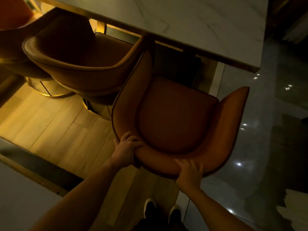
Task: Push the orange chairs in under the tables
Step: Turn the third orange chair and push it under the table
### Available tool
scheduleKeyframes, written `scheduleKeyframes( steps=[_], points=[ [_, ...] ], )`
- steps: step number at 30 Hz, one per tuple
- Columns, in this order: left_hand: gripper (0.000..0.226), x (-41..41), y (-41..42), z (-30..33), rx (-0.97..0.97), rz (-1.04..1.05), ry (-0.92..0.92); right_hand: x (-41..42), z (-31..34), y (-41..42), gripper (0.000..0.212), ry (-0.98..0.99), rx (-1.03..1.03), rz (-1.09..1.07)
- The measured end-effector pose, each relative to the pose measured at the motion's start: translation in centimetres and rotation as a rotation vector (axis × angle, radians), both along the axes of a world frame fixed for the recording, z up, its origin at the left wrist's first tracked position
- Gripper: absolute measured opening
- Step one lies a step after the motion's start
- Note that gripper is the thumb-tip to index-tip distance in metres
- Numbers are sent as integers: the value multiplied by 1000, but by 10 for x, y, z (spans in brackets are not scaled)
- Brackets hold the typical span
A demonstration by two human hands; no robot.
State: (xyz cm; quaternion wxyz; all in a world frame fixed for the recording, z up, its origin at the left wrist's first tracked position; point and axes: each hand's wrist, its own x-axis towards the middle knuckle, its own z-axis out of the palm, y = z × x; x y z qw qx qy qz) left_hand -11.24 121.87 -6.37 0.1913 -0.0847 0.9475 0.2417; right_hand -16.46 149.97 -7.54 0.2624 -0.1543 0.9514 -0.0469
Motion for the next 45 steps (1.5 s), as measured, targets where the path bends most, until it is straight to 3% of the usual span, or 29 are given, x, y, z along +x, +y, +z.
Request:
scheduleKeyframes(
  steps=[9, 12, 23, 31, 37, 45],
  points=[
    [94, -24, -19, 14, -65, -31, -47, -18, 1, -21, 84, -42, 50, 65],
    [86, -24, -15, 16, -112, 1, -2, -21, 0, -22, 85, -42, 31, 63],
    [69, -10, 8, 12, -118, 99, 51, -17, -1, -10, 66, -24, -40, 141],
    [92, 17, 53, 10, -28, 143, 1, -14, 3, 41, 80, -48, -1, 286],
    [95, 16, 52, 2, -10, 202, -12, -25, 2, 41, 85, -112, 41, 332],
    [71, -42, 44, 8, -41, 253, 48, -81, 8, 24, 89, -111, 42, 311]
  ],
)
